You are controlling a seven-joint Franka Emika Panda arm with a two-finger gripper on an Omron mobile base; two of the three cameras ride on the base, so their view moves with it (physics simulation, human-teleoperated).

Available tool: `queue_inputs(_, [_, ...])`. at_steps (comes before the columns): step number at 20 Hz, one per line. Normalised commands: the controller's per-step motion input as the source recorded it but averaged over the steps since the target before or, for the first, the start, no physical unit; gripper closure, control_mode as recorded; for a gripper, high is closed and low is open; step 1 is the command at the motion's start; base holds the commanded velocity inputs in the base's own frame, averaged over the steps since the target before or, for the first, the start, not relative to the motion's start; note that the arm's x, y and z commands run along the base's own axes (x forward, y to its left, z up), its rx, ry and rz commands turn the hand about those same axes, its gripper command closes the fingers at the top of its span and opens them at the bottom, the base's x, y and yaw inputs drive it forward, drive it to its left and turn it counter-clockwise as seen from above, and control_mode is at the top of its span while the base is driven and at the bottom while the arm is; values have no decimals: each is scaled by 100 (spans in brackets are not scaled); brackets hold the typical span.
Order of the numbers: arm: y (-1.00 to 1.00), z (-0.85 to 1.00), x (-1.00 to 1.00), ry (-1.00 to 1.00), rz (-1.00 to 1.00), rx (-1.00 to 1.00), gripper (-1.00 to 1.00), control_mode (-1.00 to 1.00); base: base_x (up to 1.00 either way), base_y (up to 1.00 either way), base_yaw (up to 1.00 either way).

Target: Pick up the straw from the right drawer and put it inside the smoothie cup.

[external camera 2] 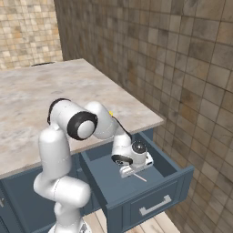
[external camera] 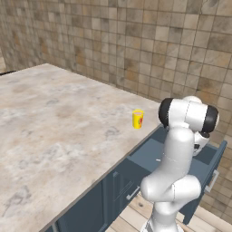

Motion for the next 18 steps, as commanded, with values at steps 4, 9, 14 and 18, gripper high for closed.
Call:
queue_inputs(4, [-5, -25, 21, 0, 0, 0, -100, -100, 0, 0, 0])
queue_inputs(9, [0, -38, 15, 0, 0, 0, -100, -100, 0, 0, 0])
queue_inputs(14, [0, -47, 5, 0, 2, 0, -100, -100, 0, 0, 0])
queue_inputs(18, [0, -43, 5, 0, 1, 0, -100, -100, 0, 0, 0])
